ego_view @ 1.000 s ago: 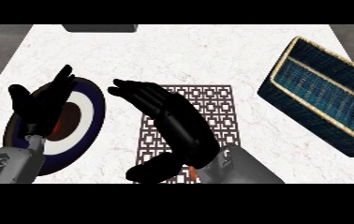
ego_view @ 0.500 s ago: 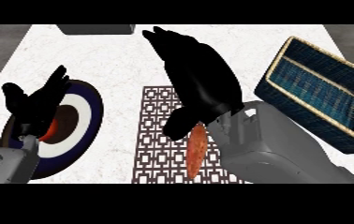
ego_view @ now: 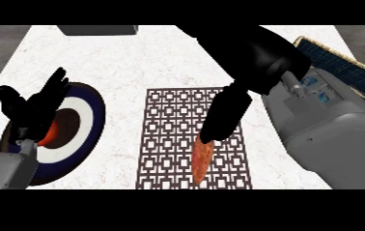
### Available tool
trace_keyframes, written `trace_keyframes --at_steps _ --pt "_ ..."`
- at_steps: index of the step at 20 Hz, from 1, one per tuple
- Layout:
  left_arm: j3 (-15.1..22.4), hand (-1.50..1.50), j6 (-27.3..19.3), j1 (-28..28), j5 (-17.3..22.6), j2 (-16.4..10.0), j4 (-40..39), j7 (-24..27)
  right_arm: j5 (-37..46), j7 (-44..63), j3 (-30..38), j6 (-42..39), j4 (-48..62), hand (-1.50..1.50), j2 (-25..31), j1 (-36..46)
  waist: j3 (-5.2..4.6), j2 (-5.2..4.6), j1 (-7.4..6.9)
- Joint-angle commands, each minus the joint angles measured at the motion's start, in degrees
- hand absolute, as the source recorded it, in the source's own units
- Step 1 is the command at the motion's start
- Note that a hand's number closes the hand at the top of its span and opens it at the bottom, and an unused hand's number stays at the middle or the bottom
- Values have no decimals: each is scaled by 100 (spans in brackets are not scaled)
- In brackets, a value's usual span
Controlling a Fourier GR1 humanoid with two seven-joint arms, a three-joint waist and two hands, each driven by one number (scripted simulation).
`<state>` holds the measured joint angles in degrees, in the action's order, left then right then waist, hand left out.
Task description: Pick the sweet potato from the placemat and place it in the basket
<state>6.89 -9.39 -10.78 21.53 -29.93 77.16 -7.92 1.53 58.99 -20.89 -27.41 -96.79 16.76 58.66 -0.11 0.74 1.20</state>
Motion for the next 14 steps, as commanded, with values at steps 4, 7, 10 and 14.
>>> trace_keyframes --at_steps 4,7,10,14 --pt "34 0 26 159 -140 125 134 130 -1721 1458 548 -595 -983 -150 621 -359 10 2 26" --pt "-116 0 112 33 -142 129 -175 175 -1951 1381 680 -347 -1724 -150 1039 -948 10 -22 54" --pt "-58 0 -72 106 -215 88 533 -313 -1583 1250 672 183 -2345 -150 1048 -1416 14 -22 -38" --pt "-188 0 169 -284 -316 257 -255 -13 -1362 627 647 -20 -2815 -150 1222 -2404 11 -63 -12"
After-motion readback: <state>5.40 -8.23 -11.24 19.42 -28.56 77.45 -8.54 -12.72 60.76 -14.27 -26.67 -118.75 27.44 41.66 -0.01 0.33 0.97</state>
